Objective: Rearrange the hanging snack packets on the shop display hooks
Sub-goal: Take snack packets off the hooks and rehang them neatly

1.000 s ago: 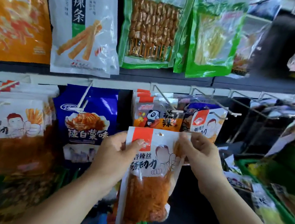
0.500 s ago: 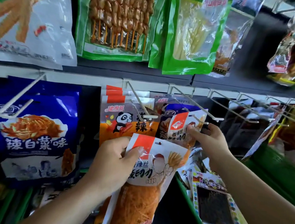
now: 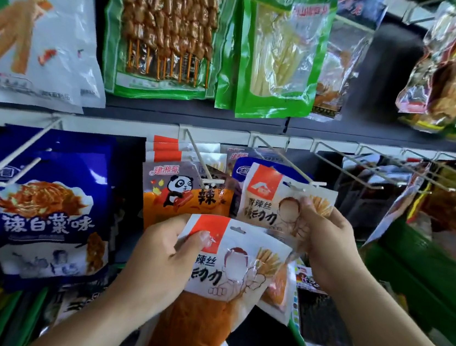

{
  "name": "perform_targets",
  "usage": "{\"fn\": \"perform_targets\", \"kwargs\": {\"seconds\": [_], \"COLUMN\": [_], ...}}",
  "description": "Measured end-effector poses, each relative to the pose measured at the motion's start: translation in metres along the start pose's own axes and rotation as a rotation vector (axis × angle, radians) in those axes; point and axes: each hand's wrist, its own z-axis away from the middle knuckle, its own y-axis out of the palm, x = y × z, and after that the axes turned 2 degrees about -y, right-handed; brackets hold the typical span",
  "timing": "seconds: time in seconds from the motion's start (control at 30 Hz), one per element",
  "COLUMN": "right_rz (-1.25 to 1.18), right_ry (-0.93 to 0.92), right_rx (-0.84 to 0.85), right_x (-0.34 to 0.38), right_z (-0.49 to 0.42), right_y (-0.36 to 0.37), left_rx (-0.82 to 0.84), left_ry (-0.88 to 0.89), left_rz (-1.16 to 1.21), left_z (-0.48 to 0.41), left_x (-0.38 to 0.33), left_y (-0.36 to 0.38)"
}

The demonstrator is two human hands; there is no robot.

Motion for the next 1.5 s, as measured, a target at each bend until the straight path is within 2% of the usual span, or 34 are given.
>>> {"fn": "perform_targets", "kwargs": {"seconds": [0.1,0.27,0.5,0.6,0.7,0.9,1.03,1.13,1.2,1.27,1.33,1.4,1.5], "right_rz": [-0.054,-0.01,-0.087,-0.065,0.015,-0.091,-0.037,-0.091,-0.103,0.022,0.174,0.301,0.344], "right_ry": [0.019,0.058,0.168,0.089,-0.06,0.057,0.08,0.165,0.2,0.122,0.03,-0.037,-0.049], "right_rx": [-0.006,0.151,0.273,0.311,0.27,0.201,0.193,0.185,0.06,-0.133,-0.226,-0.198,-0.046], "right_x": [0.012,0.018,-0.006,-0.024,-0.038,-0.036,-0.036,-0.037,-0.03,-0.03,-0.031,-0.029,-0.021], "right_z": [0.018,0.05,0.092,0.1,0.1,0.085,0.076,0.067,0.05,0.019,-0.013,-0.038,-0.067], "right_y": [-0.009,-0.011,0.023,0.033,0.036,0.032,0.034,0.035,0.035,0.028,0.023,0.019,0.017], "left_rx": [0.012,0.056,-0.208,-0.239,-0.262,-0.26,-0.091,-0.096,-0.139,-0.173,-0.179,-0.188,-0.19], "left_ry": [0.029,0.065,0.016,-0.03,-0.035,-0.064,-0.136,-0.109,-0.101,-0.089,-0.061,-0.039,-0.046], "left_rz": [-0.01,0.032,0.035,0.108,0.078,0.045,0.089,0.056,0.033,-0.007,-0.016,-0.024,-0.029], "left_z": [0.007,0.02,0.02,0.019,0.017,0.011,0.007,0.003,0.0,-0.003,-0.005,-0.007,-0.009], "left_x": [-0.007,-0.016,-0.003,0.0,0.004,0.012,0.011,0.016,0.019,0.021,0.019,0.016,0.016], "left_y": [0.0,0.004,0.009,0.008,0.005,0.001,-0.001,-0.002,-0.003,-0.004,-0.005,-0.006,-0.006]}}
